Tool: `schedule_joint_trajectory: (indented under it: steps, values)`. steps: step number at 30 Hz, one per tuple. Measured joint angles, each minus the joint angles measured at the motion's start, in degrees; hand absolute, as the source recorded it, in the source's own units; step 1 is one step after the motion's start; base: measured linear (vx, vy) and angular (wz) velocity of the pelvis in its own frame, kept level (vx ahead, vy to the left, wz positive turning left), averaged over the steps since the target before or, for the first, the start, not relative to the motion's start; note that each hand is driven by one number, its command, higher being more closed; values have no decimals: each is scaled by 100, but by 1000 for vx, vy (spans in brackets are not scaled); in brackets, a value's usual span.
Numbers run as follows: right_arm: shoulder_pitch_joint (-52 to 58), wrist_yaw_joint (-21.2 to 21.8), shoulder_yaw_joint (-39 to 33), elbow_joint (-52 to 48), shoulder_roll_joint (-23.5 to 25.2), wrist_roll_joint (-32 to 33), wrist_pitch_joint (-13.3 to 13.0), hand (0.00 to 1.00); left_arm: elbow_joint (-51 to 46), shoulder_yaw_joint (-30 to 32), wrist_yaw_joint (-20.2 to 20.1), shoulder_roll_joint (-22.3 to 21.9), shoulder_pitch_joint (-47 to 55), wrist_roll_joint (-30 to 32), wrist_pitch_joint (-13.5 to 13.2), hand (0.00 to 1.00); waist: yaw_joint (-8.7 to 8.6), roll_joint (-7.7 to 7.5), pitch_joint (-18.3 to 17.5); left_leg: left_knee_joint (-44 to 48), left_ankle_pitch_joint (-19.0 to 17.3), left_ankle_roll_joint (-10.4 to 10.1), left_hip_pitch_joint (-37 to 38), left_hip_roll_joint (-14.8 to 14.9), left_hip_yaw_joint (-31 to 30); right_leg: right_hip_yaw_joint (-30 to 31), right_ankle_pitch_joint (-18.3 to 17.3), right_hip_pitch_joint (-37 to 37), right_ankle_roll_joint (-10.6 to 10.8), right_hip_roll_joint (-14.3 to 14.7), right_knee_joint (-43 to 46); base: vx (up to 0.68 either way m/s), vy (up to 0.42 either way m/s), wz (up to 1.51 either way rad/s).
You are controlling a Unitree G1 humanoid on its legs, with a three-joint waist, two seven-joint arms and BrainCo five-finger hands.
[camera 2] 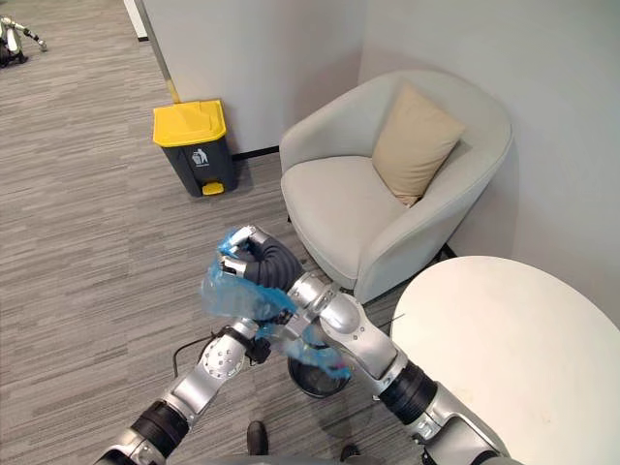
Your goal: Gather rubbish on tea table into small bin, then transfer packed bag to large trash can.
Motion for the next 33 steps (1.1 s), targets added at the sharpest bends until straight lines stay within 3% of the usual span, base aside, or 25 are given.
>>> schedule_joint_trajectory:
  steps: [9, 10, 33]
  values:
    - [-340, -12, 56, 308, -17, 0, 6, 100, 139, -184, -9, 13, -13, 17, 1, 0, -4, 17, -77, 0, 19, -9, -1, 23, -28, 2, 18, -1, -16, 27, 0, 0, 0, 0]
    - [-341, -11, 56, 308, -17, 0, 6, 100, 140, -194, -17, 14, -13, 17, -1, 100, -2, 18, -83, 0, 22, -14, 0, 31, -29, 3, 22, -2, -22, 34, 1, 0, 0, 0]
    - [-419, 171, 363, 308, -17, -65, 6, 100, 254, -422, -134, 96, -31, 172, -23, 100, -4, 38, -88, -1, 50, -58, -1, 111, -48, 13, 52, -7, -62, 111, -35, 0, 0, 0]
